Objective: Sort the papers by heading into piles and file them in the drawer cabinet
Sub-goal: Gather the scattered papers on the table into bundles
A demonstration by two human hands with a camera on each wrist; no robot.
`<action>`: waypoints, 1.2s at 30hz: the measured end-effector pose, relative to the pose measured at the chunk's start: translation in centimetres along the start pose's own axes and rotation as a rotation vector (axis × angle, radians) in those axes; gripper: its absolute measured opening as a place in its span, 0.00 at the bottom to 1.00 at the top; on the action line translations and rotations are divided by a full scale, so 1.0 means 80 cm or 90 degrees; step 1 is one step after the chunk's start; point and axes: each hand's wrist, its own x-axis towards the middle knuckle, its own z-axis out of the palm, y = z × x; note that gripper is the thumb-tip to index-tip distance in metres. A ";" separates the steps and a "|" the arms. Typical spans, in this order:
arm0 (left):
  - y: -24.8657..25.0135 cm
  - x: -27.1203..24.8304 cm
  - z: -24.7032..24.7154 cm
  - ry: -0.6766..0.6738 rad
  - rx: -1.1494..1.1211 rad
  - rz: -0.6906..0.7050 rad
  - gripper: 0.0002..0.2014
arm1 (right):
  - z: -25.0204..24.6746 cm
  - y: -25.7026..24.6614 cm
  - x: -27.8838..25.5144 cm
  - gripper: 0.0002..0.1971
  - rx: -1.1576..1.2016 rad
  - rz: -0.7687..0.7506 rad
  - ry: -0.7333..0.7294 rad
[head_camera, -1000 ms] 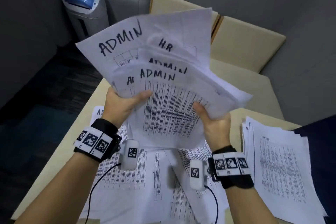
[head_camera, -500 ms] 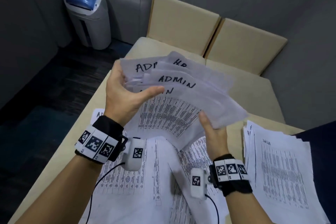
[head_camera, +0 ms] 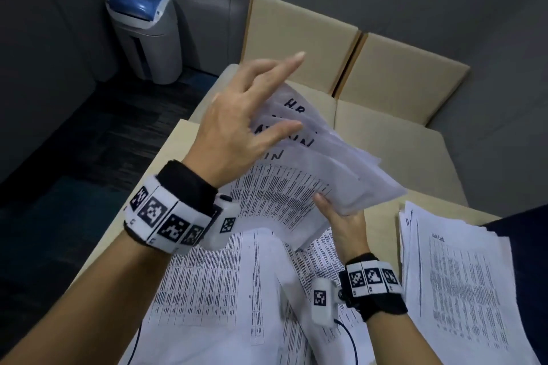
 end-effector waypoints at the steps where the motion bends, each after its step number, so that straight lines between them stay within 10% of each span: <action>1: -0.001 0.005 0.002 -0.001 0.001 0.006 0.26 | 0.001 -0.001 0.000 0.17 0.000 0.001 -0.005; 5: -0.007 0.012 0.002 0.043 -0.038 0.033 0.07 | 0.000 0.001 -0.001 0.16 0.024 0.007 0.016; 16: -0.043 -0.002 -0.038 0.009 0.005 -0.060 0.02 | -0.002 0.002 0.005 0.05 -0.031 -0.001 0.018; 22: -0.092 -0.073 -0.040 -0.029 -0.398 -0.308 0.35 | -0.001 -0.001 0.016 0.05 -0.047 0.002 0.115; 27: -0.115 -0.111 0.001 -0.226 -0.361 -0.453 0.66 | 0.002 -0.008 0.019 0.15 -0.058 0.028 0.098; 36: -0.079 -0.052 0.027 0.045 -0.329 -0.327 0.42 | 0.006 -0.063 0.018 0.07 -0.023 -0.073 0.047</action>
